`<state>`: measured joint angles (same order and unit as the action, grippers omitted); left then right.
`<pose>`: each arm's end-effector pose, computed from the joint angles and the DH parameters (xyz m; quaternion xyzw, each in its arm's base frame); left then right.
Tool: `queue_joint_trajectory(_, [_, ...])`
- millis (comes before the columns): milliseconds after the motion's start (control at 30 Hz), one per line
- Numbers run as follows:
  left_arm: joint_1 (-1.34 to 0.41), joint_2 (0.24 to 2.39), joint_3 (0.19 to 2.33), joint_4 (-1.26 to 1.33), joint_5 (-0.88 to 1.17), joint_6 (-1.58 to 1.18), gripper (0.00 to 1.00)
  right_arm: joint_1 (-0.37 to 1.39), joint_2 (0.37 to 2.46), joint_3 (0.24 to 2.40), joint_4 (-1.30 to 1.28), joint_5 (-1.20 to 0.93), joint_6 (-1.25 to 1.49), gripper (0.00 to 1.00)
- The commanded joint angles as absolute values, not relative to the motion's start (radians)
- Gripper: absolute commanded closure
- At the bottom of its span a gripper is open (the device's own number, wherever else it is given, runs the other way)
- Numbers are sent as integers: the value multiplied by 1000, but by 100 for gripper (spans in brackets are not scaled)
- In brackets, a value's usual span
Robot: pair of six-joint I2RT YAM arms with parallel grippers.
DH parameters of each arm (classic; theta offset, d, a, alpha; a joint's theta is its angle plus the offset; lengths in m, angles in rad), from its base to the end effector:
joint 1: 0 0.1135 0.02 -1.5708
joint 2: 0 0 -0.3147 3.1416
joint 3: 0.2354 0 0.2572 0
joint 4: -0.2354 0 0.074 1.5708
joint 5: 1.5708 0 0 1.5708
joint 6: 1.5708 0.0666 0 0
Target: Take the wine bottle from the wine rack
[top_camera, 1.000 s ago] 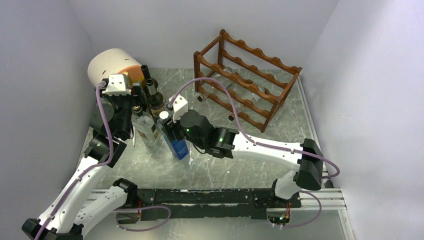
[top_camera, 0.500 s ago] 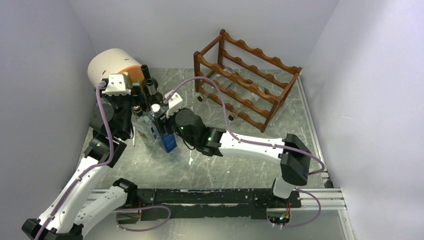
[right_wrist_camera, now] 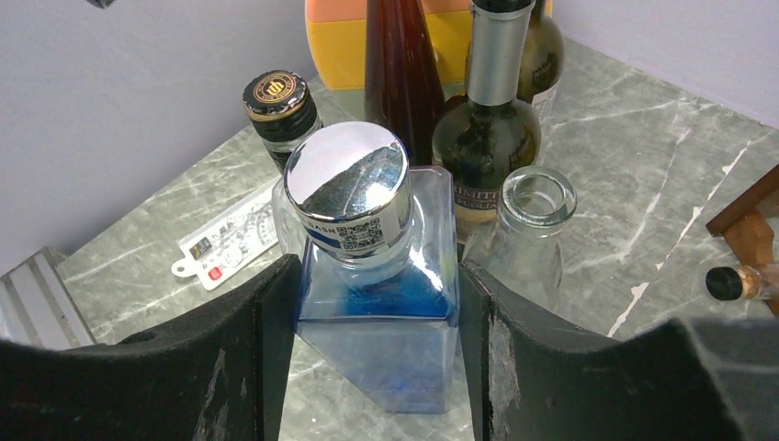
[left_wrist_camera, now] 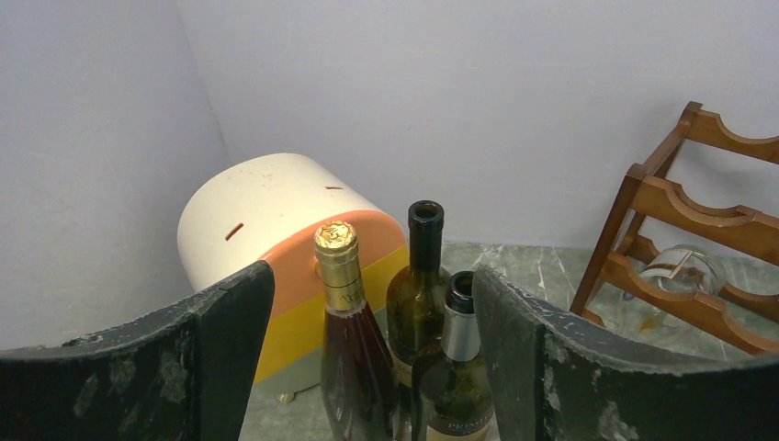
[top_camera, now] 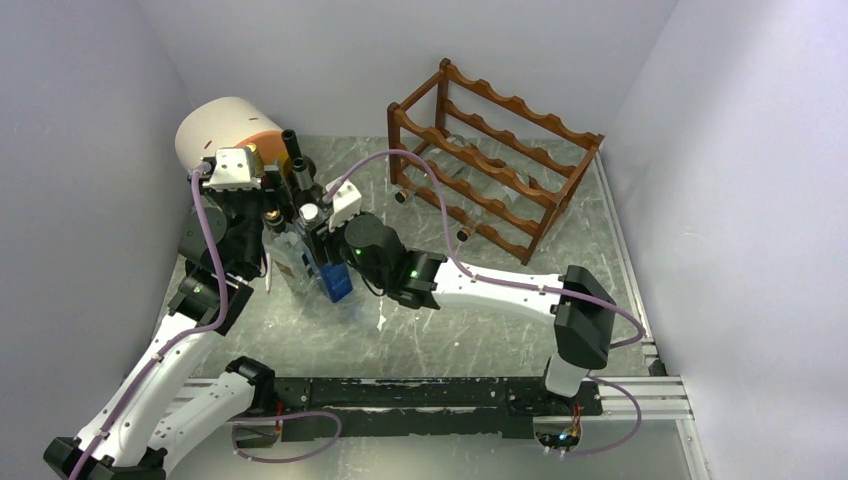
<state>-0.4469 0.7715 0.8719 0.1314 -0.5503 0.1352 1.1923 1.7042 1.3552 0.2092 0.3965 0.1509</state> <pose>0.1634 -0.0397 0.4477 -0.0327 0.6333 0.0494 0.7717 0.1907 0.4100 0.3774 -0.2560 0.7062 0.2838 0.5960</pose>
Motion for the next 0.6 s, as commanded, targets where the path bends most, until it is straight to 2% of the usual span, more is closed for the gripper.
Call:
queue_joint_trajectory(0, [-448, 767, 868, 164, -563, 143, 17, 1185, 1708, 1432, 226, 414, 162, 48])
queue_joint_trajectory(67, [-448, 768, 869, 164, -564, 146, 17, 1185, 1706, 1447, 205, 414, 171, 44])
queue_joint_trajectory(300, [-437, 755, 867, 167, -568, 147, 17, 1184, 1684, 1461, 161, 413, 182, 15])
queue_joint_trajectory(567, [-434, 762, 865, 165, -580, 150, 17, 1180, 1590, 1444, 31, 444, 168, 7])
